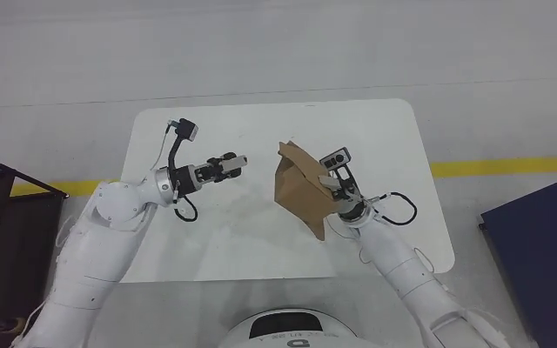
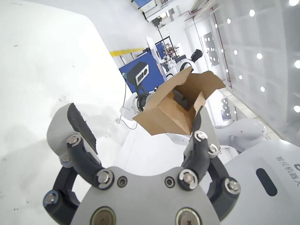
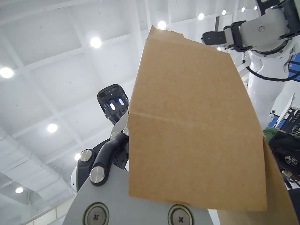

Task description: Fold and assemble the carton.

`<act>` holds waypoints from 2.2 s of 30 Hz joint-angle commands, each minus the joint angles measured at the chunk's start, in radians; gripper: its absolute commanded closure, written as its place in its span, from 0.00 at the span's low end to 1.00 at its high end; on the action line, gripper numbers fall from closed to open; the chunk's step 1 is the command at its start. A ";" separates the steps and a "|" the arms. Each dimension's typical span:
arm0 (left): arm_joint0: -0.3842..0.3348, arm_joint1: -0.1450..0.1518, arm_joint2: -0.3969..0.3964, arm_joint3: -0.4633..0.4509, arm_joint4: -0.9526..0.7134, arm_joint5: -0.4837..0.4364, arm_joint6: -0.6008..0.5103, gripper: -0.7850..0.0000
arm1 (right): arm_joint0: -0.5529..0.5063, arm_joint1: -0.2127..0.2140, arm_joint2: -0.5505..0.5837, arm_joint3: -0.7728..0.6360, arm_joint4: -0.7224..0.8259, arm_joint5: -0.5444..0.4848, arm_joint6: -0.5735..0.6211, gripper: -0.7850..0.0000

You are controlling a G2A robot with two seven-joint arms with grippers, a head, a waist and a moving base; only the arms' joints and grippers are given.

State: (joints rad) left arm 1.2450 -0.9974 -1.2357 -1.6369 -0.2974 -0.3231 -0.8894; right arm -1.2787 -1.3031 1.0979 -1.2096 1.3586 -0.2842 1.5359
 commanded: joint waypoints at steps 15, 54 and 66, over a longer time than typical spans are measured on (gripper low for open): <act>-0.101 -0.031 0.138 -0.013 0.069 0.030 0.003 0.00 | 0.008 0.030 -0.107 -0.034 0.020 0.000 0.000 1.00; 0.031 -0.004 -0.020 -0.161 0.088 -0.135 0.015 0.00 | 0.031 0.033 -0.134 -0.013 0.025 0.000 0.000 1.00; -0.004 -0.004 0.010 -0.198 0.164 -0.270 -0.045 0.00 | 0.032 0.034 -0.137 -0.010 0.022 0.000 0.000 1.00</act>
State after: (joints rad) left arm 1.2447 -1.0005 -1.2310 -1.8302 -0.1456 -0.5930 -0.9379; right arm -1.2465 -1.2695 0.9617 -1.2195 1.3811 -0.2842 1.5359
